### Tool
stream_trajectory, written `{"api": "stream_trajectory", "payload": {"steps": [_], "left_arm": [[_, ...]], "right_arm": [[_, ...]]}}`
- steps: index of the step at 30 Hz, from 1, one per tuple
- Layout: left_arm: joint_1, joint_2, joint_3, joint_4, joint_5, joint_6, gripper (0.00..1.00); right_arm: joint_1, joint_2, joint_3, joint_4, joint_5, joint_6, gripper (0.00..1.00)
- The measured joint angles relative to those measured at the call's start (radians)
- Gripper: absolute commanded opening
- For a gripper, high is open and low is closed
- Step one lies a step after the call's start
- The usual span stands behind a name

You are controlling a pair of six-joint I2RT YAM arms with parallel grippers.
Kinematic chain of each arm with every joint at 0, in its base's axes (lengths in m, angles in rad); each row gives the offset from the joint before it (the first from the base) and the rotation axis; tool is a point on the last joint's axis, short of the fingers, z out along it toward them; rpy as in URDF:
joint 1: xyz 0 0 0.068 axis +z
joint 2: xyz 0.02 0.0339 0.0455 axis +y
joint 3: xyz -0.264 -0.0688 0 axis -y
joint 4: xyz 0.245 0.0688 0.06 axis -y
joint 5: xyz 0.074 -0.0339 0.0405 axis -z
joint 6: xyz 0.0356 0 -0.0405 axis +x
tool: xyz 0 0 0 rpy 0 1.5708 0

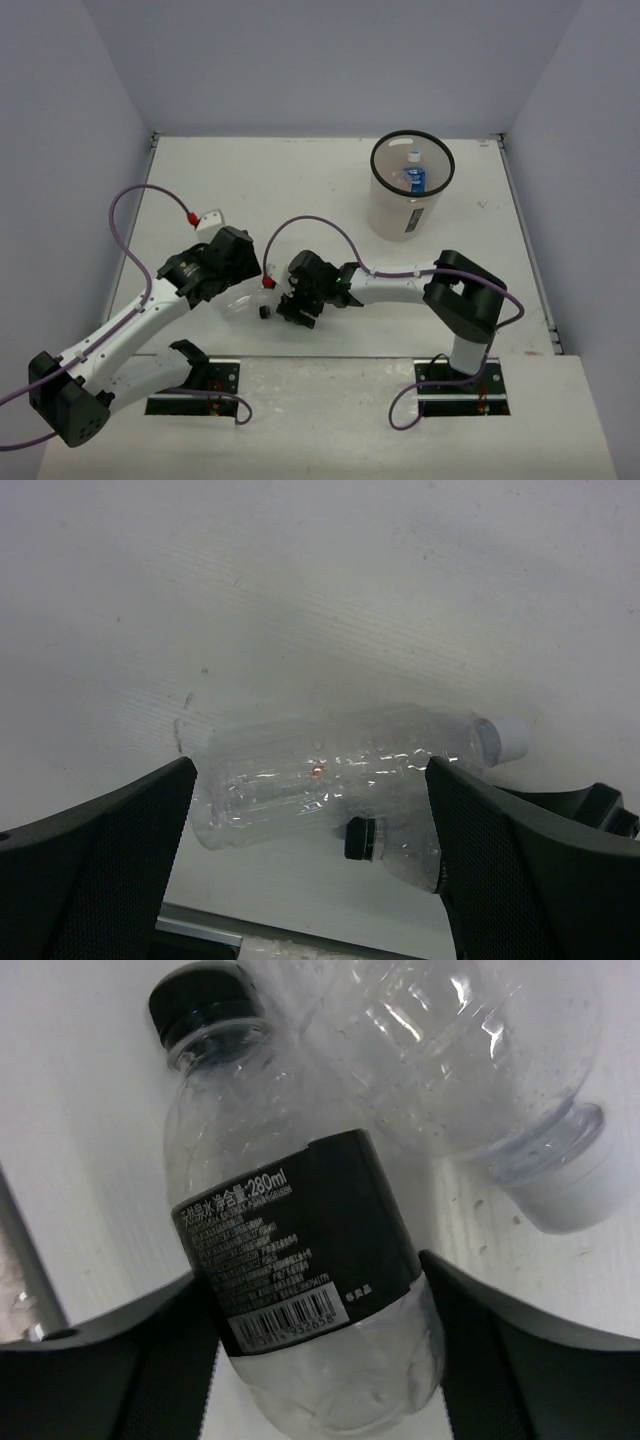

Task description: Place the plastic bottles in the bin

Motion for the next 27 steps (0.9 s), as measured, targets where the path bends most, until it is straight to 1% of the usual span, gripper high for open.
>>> {"api": "stream_trajectory", "payload": {"steps": [1, 2, 4, 8, 12, 16, 18, 23, 25, 27], "left_arm": [[0.000, 0.006, 0.000, 0.003, 0.000, 0.001, 1.00], [0.000, 0.011, 0.000, 0.005, 0.000, 0.002, 1.00], [0.000, 0.016, -0.001, 0.008, 0.000, 0.009, 1.00], [0.000, 0.017, -0.010, 0.031, 0.003, 0.027, 1.00], [0.000, 0.017, -0.028, 0.061, 0.008, 0.046, 1.00], [0.010, 0.025, -0.035, 0.090, -0.024, 0.044, 1.00], [0.044, 0.039, -0.035, 0.128, -0.044, 0.046, 1.00], [0.203, 0.081, -0.033, 0.252, 0.001, 0.103, 1.00], [0.220, 0.091, -0.025, 0.281, 0.005, 0.127, 1.00], [0.221, 0.098, -0.008, 0.299, 0.006, 0.150, 1.00]], "right_arm": [[0.006, 0.002, -0.008, 0.006, 0.014, 0.005, 0.47], [0.011, 0.002, -0.014, 0.013, 0.028, 0.010, 0.40], [0.023, -0.004, -0.026, 0.027, 0.059, 0.022, 0.29], [0.055, -0.050, -0.081, 0.046, 0.116, 0.039, 0.21], [0.086, -0.162, -0.155, 0.007, 0.167, 0.070, 0.14], [0.093, -0.311, -0.205, -0.008, 0.214, 0.122, 0.11], [0.093, -0.413, -0.246, -0.015, 0.248, 0.156, 0.10], [0.083, -0.636, -0.268, -0.016, 0.370, 0.217, 0.11], [0.050, -0.715, -0.250, -0.022, 0.421, 0.242, 0.12], [-0.024, -0.771, -0.212, -0.025, 0.465, 0.271, 0.13]]}}
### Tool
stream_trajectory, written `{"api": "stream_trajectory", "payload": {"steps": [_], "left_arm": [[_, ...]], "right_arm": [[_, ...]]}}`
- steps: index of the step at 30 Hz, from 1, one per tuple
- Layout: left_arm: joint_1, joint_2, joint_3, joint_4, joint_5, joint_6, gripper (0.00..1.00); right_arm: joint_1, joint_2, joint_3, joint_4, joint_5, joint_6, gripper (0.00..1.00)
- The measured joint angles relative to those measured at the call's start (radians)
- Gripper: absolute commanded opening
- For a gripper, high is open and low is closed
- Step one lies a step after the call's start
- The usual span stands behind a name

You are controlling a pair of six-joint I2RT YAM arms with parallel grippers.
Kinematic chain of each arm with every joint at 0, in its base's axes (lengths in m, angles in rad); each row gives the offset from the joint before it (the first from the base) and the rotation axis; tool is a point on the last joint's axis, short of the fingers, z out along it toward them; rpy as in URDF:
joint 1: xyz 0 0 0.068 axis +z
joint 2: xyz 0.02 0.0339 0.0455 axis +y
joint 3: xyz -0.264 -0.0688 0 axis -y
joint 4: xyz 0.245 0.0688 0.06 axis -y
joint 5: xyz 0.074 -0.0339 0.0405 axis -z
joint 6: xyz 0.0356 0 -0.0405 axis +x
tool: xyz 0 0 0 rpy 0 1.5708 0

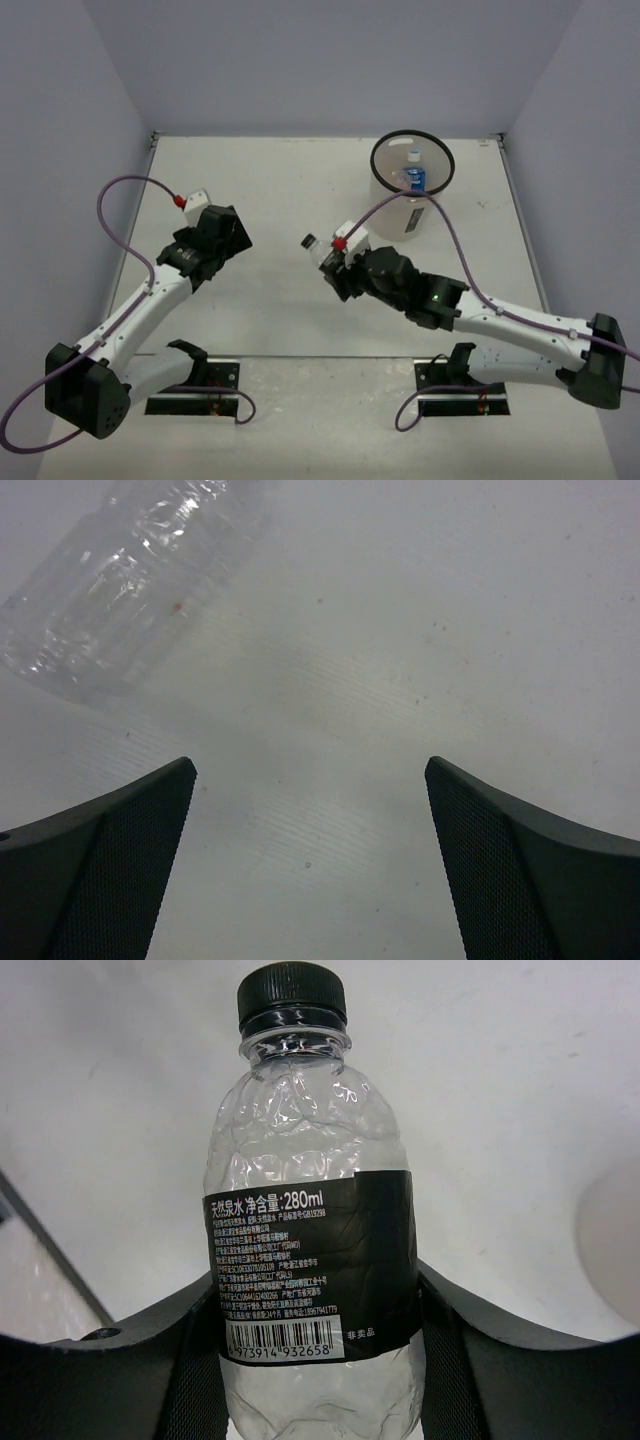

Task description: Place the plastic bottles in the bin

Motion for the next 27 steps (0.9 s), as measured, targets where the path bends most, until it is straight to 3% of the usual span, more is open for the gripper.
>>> {"api": "stream_trajectory", "payload": {"steps": [6, 13, 15, 16, 18, 21, 27], "left_arm": [[0.000, -0.005, 0.031, 0.018, -0.003, 0.030, 1.00], [0.002, -0.026, 0.056, 0.032, -0.016, 0.035, 1.00], [0.003, -0.028, 0.058, 0.042, -0.017, 0.035, 1.00], [0.003, -0.026, 0.062, 0.042, -0.018, 0.035, 1.00], [0.005, -0.012, 0.078, 0.038, -0.025, 0.035, 1.00], [0.027, 0.032, 0.130, 0.029, -0.020, 0.050, 1.00], [0.150, 0.207, 0.318, 0.028, 0.055, 0.129, 1.00]], "right_arm": [[-0.306, -0.055, 0.203, -0.027, 0.112, 0.045, 0.14], [-0.530, 0.094, 0.474, -0.080, 0.130, 0.056, 0.18], [-0.572, 0.162, 0.527, -0.103, 0.109, 0.070, 0.29], [-0.595, 0.192, 0.536, -0.113, 0.099, 0.079, 0.40], [-0.624, 0.247, 0.538, -0.157, 0.079, 0.102, 0.70], [-0.646, 0.294, 0.531, -0.218, 0.058, 0.137, 0.95], [-0.662, 0.290, 0.526, -0.254, 0.051, 0.184, 0.99]]}}
